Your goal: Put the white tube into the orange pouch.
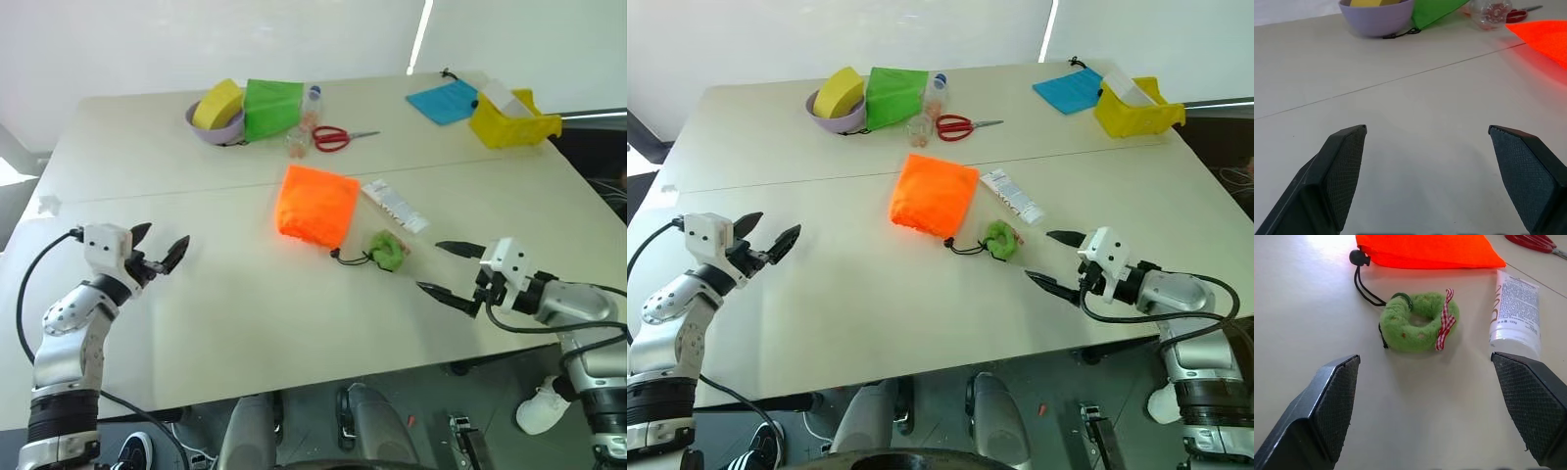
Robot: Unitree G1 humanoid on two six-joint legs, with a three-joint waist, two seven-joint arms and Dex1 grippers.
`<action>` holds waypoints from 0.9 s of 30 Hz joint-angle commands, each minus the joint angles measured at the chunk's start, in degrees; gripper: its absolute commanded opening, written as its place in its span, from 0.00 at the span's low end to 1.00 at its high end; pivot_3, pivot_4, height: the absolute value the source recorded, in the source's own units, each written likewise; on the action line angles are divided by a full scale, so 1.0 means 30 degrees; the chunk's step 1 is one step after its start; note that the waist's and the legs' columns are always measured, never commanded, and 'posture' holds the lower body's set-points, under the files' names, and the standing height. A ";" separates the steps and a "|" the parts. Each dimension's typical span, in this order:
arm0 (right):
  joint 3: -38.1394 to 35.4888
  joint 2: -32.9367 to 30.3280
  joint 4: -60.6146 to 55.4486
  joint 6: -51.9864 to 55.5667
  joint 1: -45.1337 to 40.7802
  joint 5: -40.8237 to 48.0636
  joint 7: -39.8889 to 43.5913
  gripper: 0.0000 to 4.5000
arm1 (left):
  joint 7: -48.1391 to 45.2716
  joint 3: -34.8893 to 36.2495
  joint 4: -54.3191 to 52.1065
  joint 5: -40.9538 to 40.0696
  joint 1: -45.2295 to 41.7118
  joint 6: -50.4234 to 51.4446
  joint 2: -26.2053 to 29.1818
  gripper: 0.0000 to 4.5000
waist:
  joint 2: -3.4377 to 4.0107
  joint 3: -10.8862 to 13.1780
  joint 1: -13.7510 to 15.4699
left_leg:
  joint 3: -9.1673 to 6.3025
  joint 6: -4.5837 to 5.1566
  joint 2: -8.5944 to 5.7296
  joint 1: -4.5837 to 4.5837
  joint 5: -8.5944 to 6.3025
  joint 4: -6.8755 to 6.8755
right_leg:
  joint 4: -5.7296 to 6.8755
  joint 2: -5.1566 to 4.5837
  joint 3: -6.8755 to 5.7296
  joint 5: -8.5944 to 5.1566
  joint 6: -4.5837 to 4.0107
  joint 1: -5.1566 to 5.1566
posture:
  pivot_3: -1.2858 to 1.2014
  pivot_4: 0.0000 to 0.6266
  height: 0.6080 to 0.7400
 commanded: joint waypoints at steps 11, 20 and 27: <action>-0.0319 -0.0021 0.0173 -0.0419 -0.0536 -0.0276 -0.0505 0.99 | 0.0142 -0.0026 0.0254 0.1324 -0.0467 -0.1177 0.0187 0.94 | 0.0000 0.0000 -0.0008 | 0.0005 0.0000 0.0005 -0.0007 0.0000 -0.0001 | -0.0015 0.0000 0.0000 0.0001 0.0001 0.0000 | 0.52 0.24 1.00; -0.0275 0.0110 0.0342 -0.0453 -0.0815 -0.0335 -0.0809 0.99 | -0.0298 -0.0118 0.0595 0.1524 -0.0720 -0.1631 0.0272 0.94 | 0.0000 0.0000 -0.0008 | 0.0006 -0.0001 0.0006 -0.0012 -0.0001 -0.0001 | -0.0021 -0.0003 0.0000 0.0001 0.0000 -0.0001 | 0.52 0.24 1.00; -0.0406 0.0253 0.0319 -0.0244 -0.1003 -0.0119 -0.1025 0.99 | -0.0640 -0.0528 0.0326 0.1899 -0.0779 -0.2023 0.0359 0.94 | 0.0000 0.0000 -0.0010 | 0.0007 0.0001 0.0006 -0.0019 0.0000 -0.0001 | -0.0031 -0.0002 0.0000 0.0002 0.0001 -0.0001 | 0.52 0.24 1.00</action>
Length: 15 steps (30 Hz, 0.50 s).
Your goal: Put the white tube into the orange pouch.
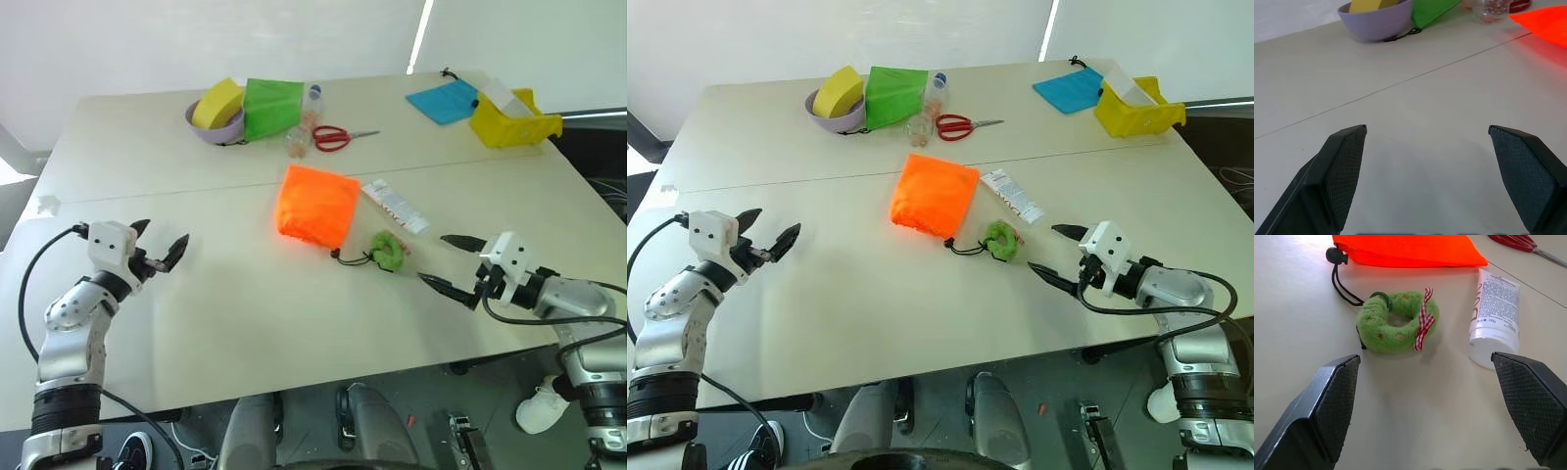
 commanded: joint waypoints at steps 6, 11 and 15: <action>-0.0608 0.0340 -0.1118 0.0962 -0.0787 0.1086 -0.0495 0.99 | -0.0916 -0.0677 -0.1078 0.0215 -0.0448 -0.1337 0.0315 0.94 | 0.0000 0.0000 0.0000 | 0.0000 0.0000 0.0001 -0.0002 0.0000 -0.0001 | 0.0000 0.0001 -0.0004 0.0000 0.0000 0.0000 | 0.52 0.24 1.00; 0.0072 0.1199 -0.1927 0.1183 -0.1414 0.0781 -0.1367 0.99 | -0.2439 -0.3231 -0.2181 0.1524 -0.0966 -0.2876 0.0282 0.94 | 0.0000 0.0000 0.0003 | 0.0002 -0.0003 0.0002 -0.0007 -0.0002 -0.0001 | -0.0007 0.0000 -0.0002 0.0002 -0.0002 -0.0001 | 0.52 0.24 1.00; 0.0446 0.1823 -0.3139 0.1947 -0.1381 0.1212 -0.1674 0.99 | -0.2817 -0.5458 -0.2498 0.2952 -0.2199 -0.4144 -0.0164 0.94 | 0.0001 0.0000 0.0076 | 0.0000 0.0000 0.0006 -0.0018 0.0000 -0.0006 | -0.0016 -0.0002 -0.0012 0.0002 -0.0003 -0.0001 | 0.52 0.24 1.00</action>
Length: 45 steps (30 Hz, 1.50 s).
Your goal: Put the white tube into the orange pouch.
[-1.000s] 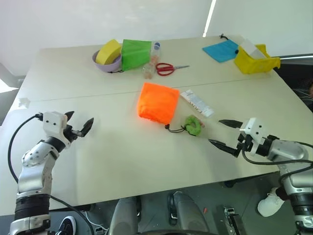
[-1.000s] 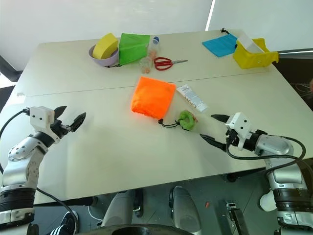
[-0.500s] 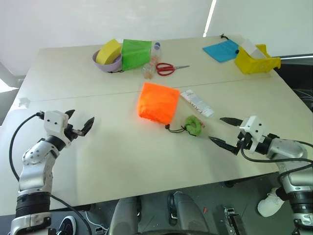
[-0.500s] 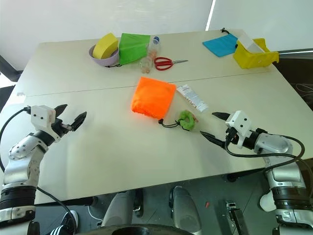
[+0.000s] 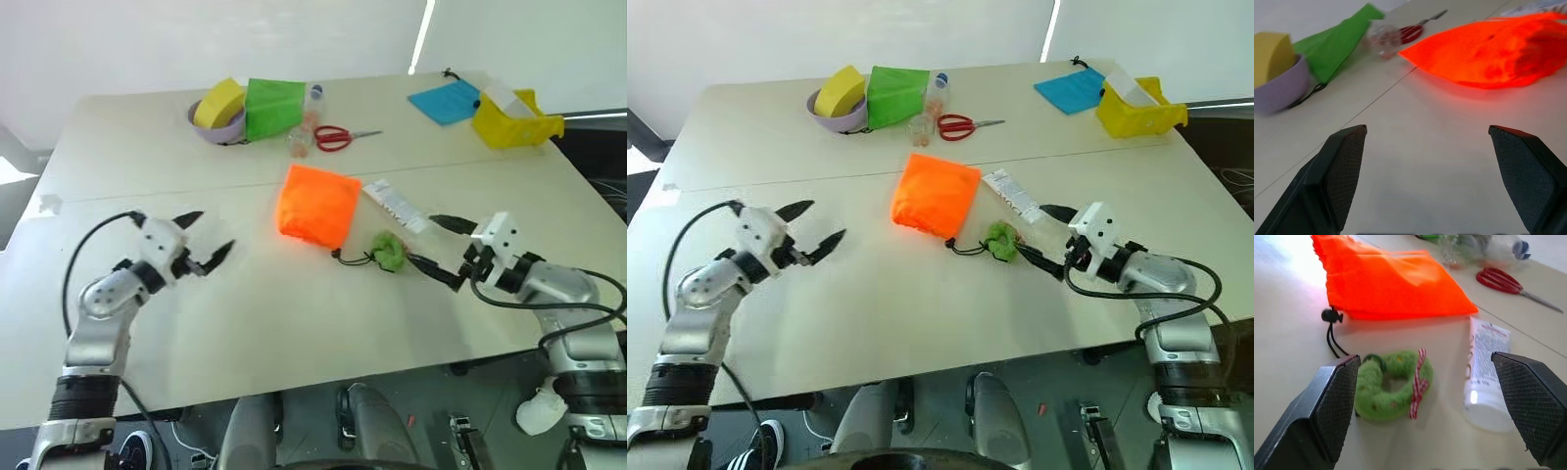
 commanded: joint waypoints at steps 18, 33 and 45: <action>0.0259 0.0637 -0.2946 0.1018 0.0397 0.0171 -0.1405 0.99 | 0.3857 -0.5103 0.0405 0.8040 -0.4225 -0.3409 -0.1999 0.94 | 0.0003 -0.0001 -0.0047 | 0.0002 0.0014 0.0002 -0.0013 0.0008 0.0013 | -0.0016 0.0128 -0.0029 0.0048 0.0094 -0.0006 | 0.52 0.24 1.00; 0.0371 0.0596 -0.2769 0.0982 0.0093 -0.0054 -0.1453 0.99 | 0.5137 -0.5307 0.2954 0.8990 -0.5708 -0.3603 -0.2129 0.94 | 0.0002 -0.0001 -0.0014 | 0.0007 0.0017 -0.0007 -0.0015 0.0009 0.0025 | -0.0016 0.0121 -0.0028 0.0056 0.0111 0.0000 | 0.52 0.24 1.00; 0.0258 0.0583 -0.2633 0.0757 0.0088 -0.0281 -0.1666 1.00 | 0.4893 -0.4933 0.2737 0.8041 -0.5073 -0.2204 -0.2538 0.01 | 0.0002 -0.0001 -0.0079 | 0.0005 0.0020 -0.0045 -0.0014 0.0011 0.0027 | -0.0015 0.0125 -0.0027 0.0067 0.0130 0.0002 | 0.52 0.24 1.00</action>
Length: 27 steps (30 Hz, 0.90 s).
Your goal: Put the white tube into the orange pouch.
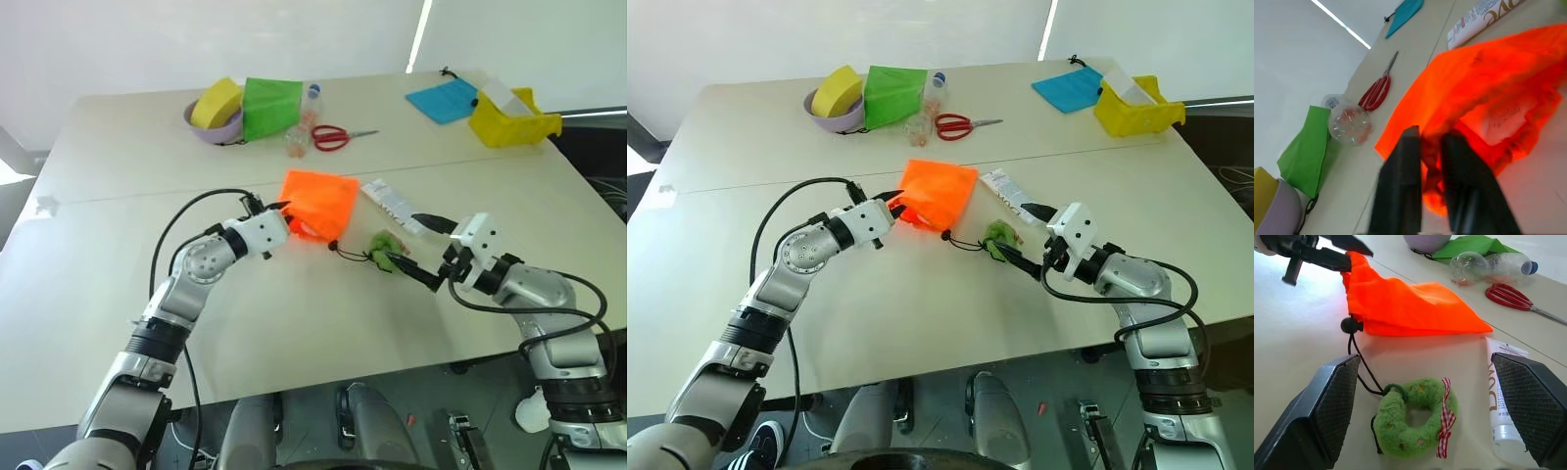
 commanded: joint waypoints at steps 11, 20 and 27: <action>-0.0371 -0.0136 -0.0265 -0.0604 -0.0408 -0.0211 -0.0147 1.00 | -0.1691 0.1555 -0.5429 -0.3631 0.3489 0.4904 0.0240 0.01 | 0.0000 0.0000 0.0003 | -0.0005 0.0000 0.0036 0.0000 0.0000 0.0001 | 0.0001 -0.0017 0.0005 -0.0001 -0.0003 0.0002 | 0.52 0.24 1.00; -0.0207 0.0027 -0.0025 -0.0831 -0.0440 -0.0367 -0.0121 1.00 | -0.2576 0.1429 -0.9741 -0.4685 0.5209 0.8115 0.0546 0.01 | 0.0000 0.0000 0.0001 | -0.0005 -0.0001 0.0043 0.0006 0.0000 0.0000 | 0.0001 -0.0012 0.0009 -0.0014 -0.0027 0.0004 | 0.52 0.24 1.00; -0.0173 0.0080 0.0181 -0.1068 -0.0441 -0.0469 -0.0077 1.00 | -0.3470 0.1229 -1.2228 -0.5679 0.6082 1.0121 0.0966 0.01 | 0.0000 0.0000 -0.0003 | -0.0005 -0.0001 0.0044 0.0007 0.0000 -0.0001 | 0.0001 -0.0011 0.0013 -0.0017 -0.0032 0.0003 | 0.52 0.24 1.00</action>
